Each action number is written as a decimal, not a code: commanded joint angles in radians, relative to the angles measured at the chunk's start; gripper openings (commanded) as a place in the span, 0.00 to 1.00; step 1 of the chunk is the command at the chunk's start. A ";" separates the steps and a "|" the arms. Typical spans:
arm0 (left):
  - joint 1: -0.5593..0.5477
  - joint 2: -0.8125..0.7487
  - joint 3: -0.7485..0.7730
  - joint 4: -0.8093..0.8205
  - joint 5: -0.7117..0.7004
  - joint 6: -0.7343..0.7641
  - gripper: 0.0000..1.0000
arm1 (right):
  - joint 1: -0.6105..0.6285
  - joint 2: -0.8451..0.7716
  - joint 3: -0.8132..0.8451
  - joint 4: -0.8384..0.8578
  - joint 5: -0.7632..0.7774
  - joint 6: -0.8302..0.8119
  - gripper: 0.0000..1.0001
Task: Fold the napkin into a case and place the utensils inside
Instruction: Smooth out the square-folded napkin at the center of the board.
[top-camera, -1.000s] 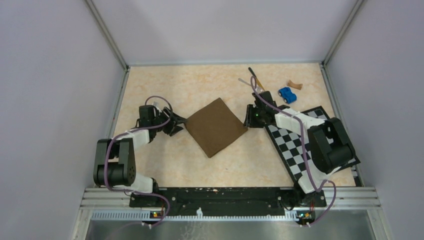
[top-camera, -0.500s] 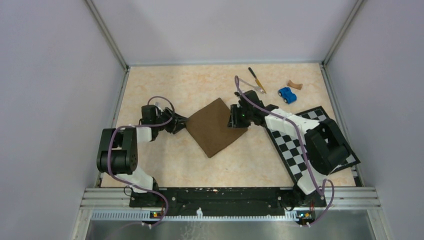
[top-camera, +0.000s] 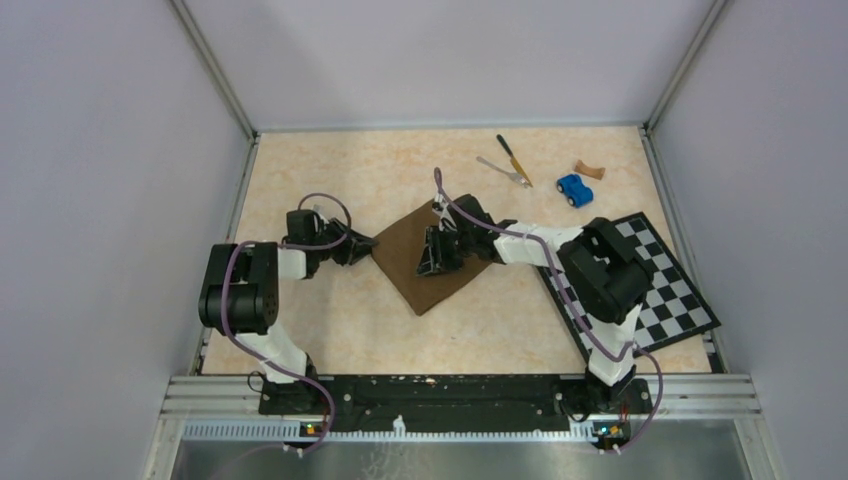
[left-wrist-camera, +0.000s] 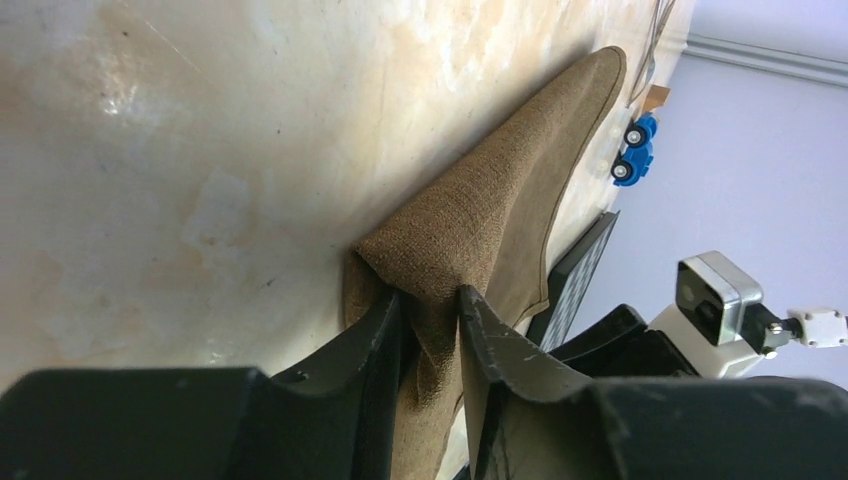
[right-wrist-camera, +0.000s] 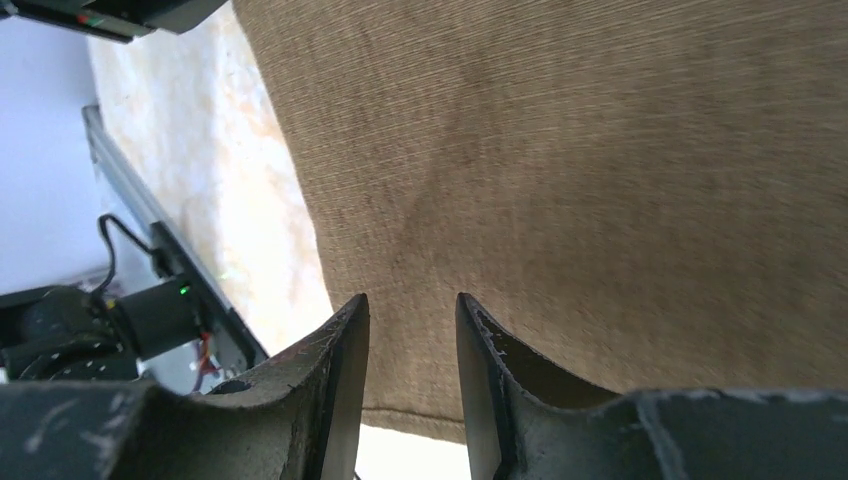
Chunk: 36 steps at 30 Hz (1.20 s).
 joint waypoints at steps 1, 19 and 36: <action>0.006 0.026 0.028 0.067 -0.004 0.011 0.30 | 0.038 0.057 0.060 0.174 -0.169 0.068 0.37; 0.024 0.039 0.138 -0.207 -0.162 0.295 0.01 | 0.054 0.148 -0.151 0.390 -0.198 0.119 0.28; -0.025 -0.158 0.250 -0.365 -0.094 0.344 0.17 | 0.059 0.132 -0.007 0.438 -0.301 0.242 0.30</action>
